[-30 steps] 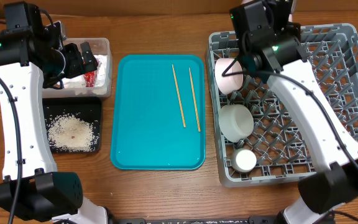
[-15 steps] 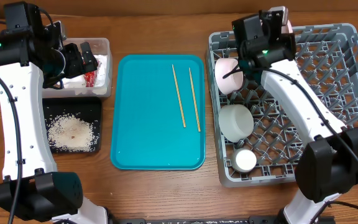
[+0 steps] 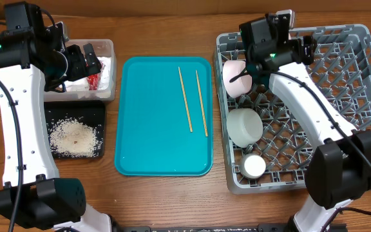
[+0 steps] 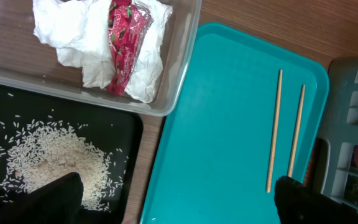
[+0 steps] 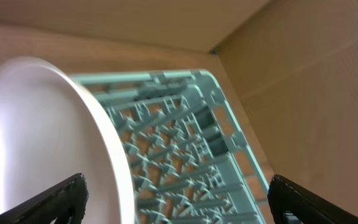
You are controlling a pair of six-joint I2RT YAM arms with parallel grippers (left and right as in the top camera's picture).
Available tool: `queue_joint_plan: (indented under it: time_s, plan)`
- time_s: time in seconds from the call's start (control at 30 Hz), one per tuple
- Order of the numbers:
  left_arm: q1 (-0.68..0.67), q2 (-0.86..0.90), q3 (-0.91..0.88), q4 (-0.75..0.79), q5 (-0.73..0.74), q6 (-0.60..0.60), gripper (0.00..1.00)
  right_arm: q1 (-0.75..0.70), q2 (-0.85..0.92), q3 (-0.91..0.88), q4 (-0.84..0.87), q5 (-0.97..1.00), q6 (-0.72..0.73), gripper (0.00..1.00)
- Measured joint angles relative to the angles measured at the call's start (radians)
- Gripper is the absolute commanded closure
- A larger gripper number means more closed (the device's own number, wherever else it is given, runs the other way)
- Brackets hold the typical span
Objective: Sort waste into correct bins and load items into the dishwasher
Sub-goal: 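Stand the plate upright in the rack slots and open the right gripper, then lower the right gripper onto one wooden chopstick and grasp it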
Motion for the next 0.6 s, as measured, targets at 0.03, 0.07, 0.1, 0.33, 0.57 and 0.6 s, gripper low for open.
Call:
queue_joint_plan:
  time_s: [0.03,0.07,0.1,0.33,0.57,0.6]
  plan:
    - [0.0,0.0,0.0,0.0,0.0,0.0,0.0,0.003,0.0,0.03,-0.031,-0.038,0.0,0.04]
    - [0.0,0.0,0.0,0.0,0.0,0.0,0.0,0.008,0.0,0.055,-0.05,-0.076,0.0,0.03]
    - [0.0,0.0,0.0,0.0,0.0,0.0,0.0,0.017,-0.003,0.092,-0.074,-0.147,0.0,0.03]
    - [0.0,0.0,0.0,0.0,0.0,0.0,0.0,0.09,-0.053,0.153,-0.039,-0.679,0.04,0.17]
    - [0.0,0.0,0.0,0.0,0.0,0.0,0.0,0.206,-0.011,0.152,0.016,-0.964,0.184,0.3]
    - [0.0,0.0,0.0,0.0,0.0,0.0,0.0,0.227,0.01,0.152,0.012,-0.964,0.2,0.31]
